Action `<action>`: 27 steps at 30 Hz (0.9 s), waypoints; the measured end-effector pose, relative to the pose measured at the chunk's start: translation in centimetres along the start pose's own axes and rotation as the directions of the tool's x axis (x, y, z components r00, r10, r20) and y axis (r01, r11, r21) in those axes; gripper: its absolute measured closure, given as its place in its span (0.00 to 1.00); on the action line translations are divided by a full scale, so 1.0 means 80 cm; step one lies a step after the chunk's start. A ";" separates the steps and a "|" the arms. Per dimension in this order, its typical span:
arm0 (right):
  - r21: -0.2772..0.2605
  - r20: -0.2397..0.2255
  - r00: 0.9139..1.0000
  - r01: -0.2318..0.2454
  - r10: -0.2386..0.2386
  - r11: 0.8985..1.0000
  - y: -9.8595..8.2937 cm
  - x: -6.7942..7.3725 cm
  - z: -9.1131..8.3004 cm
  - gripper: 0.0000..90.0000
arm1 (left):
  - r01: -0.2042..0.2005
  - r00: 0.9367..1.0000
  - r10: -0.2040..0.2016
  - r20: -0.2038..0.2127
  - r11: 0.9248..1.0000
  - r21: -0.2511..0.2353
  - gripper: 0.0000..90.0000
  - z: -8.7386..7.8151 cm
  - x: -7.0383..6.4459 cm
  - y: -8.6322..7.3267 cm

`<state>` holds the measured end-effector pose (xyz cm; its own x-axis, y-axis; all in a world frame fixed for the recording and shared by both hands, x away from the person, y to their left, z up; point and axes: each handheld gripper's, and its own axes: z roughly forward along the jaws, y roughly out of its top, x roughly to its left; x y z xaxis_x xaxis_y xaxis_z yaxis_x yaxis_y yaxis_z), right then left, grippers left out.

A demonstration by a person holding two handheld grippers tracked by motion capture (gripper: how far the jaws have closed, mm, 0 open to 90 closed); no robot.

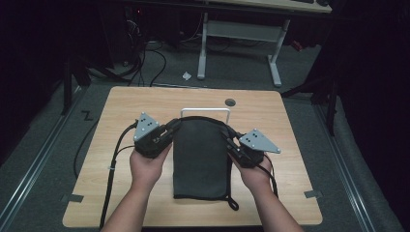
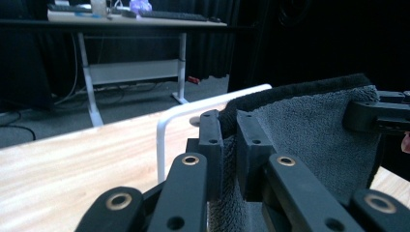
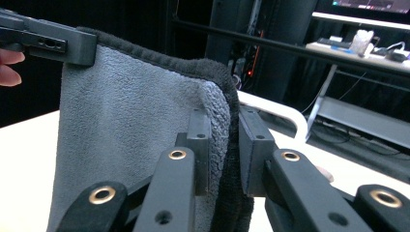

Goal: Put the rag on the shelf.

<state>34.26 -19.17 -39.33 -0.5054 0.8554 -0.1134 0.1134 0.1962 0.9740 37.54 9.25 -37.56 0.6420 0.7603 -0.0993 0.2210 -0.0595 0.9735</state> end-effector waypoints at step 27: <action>-0.088 0.043 0.999 0.012 -0.008 0.996 0.061 -0.030 0.015 0.87 | -0.045 0.999 0.044 -0.017 0.996 -0.071 0.92 0.016 0.015 0.066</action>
<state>37.05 -19.65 -34.55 -0.4689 0.8737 -0.1299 0.0320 0.1638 0.9860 40.40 9.01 -32.77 0.6384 0.7679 -0.0527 0.1388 -0.0474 0.9892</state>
